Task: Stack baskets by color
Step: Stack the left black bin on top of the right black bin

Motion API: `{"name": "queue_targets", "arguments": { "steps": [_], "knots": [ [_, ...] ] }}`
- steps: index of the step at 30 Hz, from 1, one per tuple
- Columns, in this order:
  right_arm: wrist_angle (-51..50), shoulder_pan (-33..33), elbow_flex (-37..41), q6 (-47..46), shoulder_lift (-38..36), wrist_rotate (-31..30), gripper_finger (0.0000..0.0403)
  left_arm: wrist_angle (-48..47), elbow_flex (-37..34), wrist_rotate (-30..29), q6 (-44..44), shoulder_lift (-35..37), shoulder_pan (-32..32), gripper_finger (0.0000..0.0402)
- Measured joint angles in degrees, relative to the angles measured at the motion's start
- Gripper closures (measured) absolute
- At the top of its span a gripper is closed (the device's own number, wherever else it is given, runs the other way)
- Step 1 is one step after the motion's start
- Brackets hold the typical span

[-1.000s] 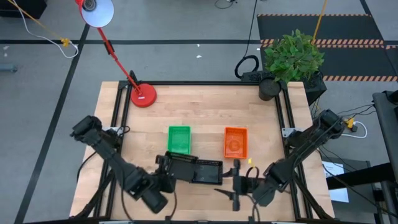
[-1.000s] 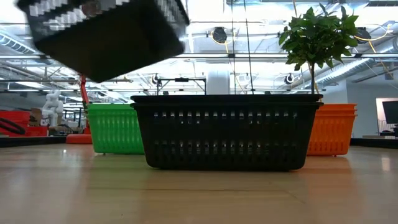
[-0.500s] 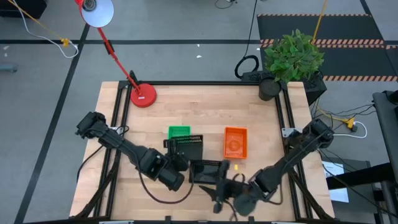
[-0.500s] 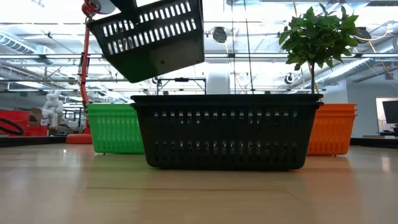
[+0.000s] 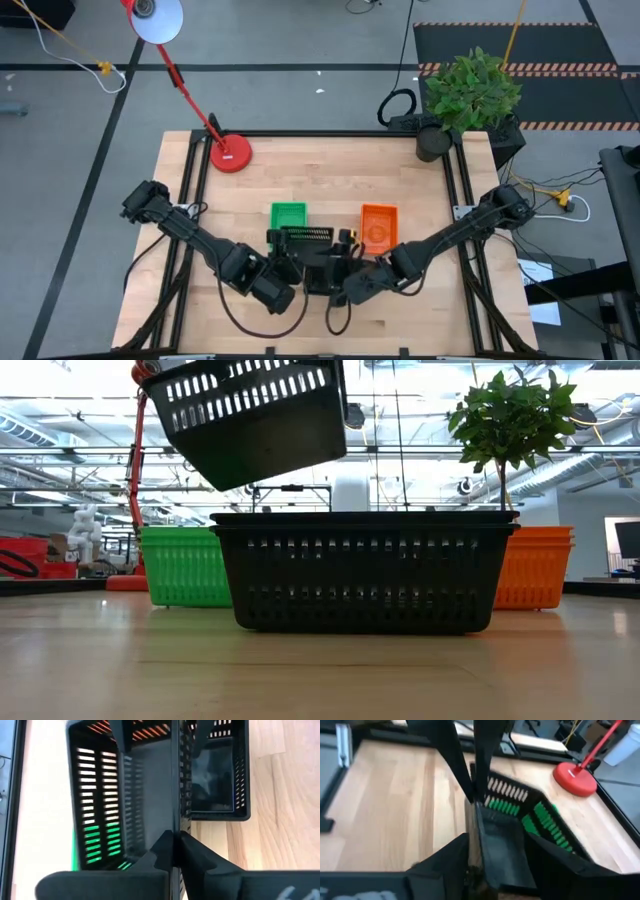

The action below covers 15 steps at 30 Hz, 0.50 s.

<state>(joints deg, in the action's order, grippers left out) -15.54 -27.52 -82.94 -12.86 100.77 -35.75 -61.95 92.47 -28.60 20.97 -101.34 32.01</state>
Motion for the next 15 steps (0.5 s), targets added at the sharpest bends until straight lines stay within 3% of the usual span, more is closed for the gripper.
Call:
{"name": "queue_targets", "arguments": {
  "steps": [6, 15],
  "knots": [
    [-3.88, 0.13, 0.0, -0.17, 0.0, 0.24, 0.0271, 3.68, 0.0, -0.02, -2.56, 0.0, 0.0, 0.0364],
    [-4.49, 0.0, 0.0, -0.17, 0.0, 3.52, 0.0355, 9.37, -0.02, 0.06, -8.33, 0.0, 0.02, 0.0392]
  ]
}}
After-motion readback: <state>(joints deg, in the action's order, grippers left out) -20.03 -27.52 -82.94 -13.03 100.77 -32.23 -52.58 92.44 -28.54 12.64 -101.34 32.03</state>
